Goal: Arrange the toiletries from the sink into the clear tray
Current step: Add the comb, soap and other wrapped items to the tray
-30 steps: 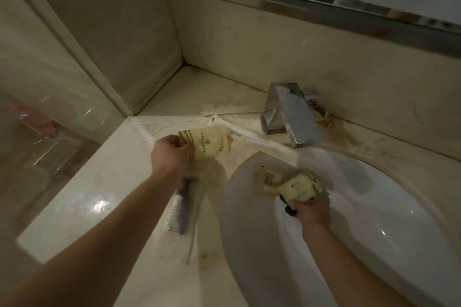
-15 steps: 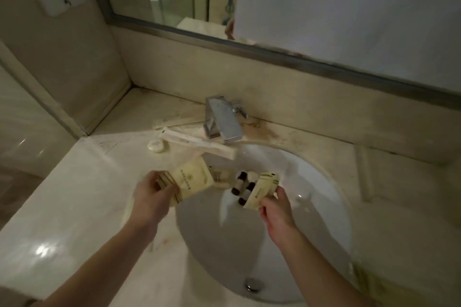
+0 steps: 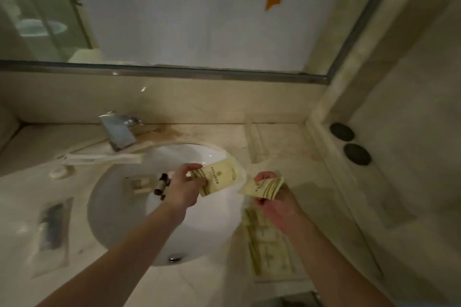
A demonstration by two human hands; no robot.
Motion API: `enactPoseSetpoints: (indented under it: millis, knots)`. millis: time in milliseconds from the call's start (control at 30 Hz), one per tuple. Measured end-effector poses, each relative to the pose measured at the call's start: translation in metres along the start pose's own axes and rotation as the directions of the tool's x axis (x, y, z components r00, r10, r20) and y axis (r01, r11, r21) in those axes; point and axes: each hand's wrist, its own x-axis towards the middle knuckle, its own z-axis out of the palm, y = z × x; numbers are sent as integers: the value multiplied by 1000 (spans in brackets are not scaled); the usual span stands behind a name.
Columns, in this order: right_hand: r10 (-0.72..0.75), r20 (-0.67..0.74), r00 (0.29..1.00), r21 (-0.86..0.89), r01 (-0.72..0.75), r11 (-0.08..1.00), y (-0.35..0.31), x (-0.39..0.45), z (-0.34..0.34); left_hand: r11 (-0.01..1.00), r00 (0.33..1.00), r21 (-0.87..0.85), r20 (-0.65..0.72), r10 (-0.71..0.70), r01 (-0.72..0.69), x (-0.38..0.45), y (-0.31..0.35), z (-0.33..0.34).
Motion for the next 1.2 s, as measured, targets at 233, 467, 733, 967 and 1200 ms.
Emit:
enactPoseSetpoints:
  millis: [233, 467, 733, 967, 1200]
  knots:
    - [12, -97, 995, 125, 1, 992, -14, -21, -98, 998, 998, 53, 62, -31, 28, -13, -21, 77]
    - [-60, -299, 952, -290, -30, 957, 14, -29, -159, 984, 995, 169, 66, -69, 57, -20, -56, 116]
    - [35, -391, 920, -546, -262, 796, 45, -38, -176, 967, 995, 239, 28, -98, 88, -27, -86, 131]
    - [109, -371, 922, -368, -254, 895, 45, -39, -174, 966, 994, 241, 24, -104, 95, -31, -97, 137]
    - [137, -200, 970, -573, -229, 787, 63, -38, -154, 974, 995, 202, 8, -104, 100, -33, -94, 131]
